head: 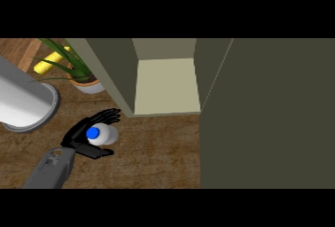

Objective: Pick up the bottled water, place it into the cabinet and close the cabinet

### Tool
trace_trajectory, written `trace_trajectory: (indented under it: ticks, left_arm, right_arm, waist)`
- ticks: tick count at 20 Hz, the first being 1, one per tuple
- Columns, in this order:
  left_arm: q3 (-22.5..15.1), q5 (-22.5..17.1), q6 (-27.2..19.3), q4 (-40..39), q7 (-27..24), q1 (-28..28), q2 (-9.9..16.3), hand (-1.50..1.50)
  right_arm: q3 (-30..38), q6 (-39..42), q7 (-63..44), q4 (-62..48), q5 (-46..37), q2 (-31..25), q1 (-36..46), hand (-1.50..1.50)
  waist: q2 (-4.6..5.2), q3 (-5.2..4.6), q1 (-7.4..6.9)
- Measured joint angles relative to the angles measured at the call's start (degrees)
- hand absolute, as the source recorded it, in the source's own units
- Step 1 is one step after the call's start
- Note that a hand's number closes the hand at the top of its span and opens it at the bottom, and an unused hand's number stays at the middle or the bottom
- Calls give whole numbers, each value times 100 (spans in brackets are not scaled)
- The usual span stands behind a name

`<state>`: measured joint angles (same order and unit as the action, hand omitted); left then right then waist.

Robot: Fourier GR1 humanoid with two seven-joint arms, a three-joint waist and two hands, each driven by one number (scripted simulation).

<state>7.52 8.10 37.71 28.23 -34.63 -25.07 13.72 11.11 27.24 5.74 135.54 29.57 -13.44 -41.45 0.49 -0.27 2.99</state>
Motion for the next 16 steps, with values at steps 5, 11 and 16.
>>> trace_trajectory:
  ticks: [5, 11, 16]
  left_arm:
    - [110, -327, 270, -341, 120, -92, -92, 150]
    - [94, -529, 455, -452, 239, -217, -181, 150]
    - [670, -1053, -329, -351, -64, 132, -168, 150]
  right_arm:
    - [84, 42, 120, -30, 48, -62, -90, -150]
    - [243, 49, 181, -43, 122, -208, -155, -150]
    - [299, 52, 299, -54, 165, -219, -312, -150]
  waist:
    - [-3, -4, -6]
    - [-10, -5, -41]
    - [-49, -3, -154]
